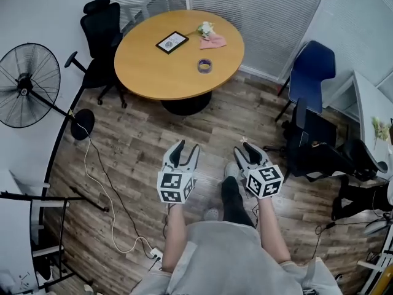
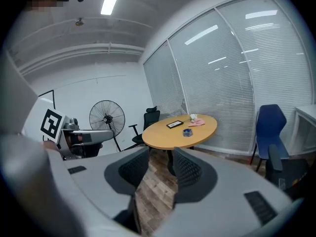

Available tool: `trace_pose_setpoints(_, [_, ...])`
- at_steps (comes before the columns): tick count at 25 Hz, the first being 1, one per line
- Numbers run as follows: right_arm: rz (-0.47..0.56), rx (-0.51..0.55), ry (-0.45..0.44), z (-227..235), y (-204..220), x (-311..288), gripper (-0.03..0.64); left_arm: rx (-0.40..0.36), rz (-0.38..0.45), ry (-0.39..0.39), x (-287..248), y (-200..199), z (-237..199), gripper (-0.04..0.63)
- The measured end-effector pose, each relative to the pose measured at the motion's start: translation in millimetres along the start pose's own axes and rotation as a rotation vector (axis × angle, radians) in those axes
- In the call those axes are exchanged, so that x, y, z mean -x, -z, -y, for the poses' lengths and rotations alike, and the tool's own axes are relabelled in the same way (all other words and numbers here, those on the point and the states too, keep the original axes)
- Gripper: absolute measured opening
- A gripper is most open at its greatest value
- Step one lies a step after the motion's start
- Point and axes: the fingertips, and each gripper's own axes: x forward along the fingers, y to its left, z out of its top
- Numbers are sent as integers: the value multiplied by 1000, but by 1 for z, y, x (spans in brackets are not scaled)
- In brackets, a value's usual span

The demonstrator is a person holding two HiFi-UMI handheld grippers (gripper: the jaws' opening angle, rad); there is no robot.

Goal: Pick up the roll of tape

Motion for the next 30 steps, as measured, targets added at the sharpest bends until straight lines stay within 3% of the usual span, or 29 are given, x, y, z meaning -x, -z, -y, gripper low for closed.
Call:
trace_pose_setpoints(16, [-64, -12, -53, 121, -47, -107, 137, 57, -54, -45, -155, -41, -29, 184])
trace_pose_setpoints(24, [-40, -18, -23, 205, -74, -122, 137, 33, -68, -54, -234, -63, -15, 184])
trace_pose_setpoints(30, [-33, -44, -35, 239, -86, -140, 137, 14, -76, -86, -257, -72, -14, 184])
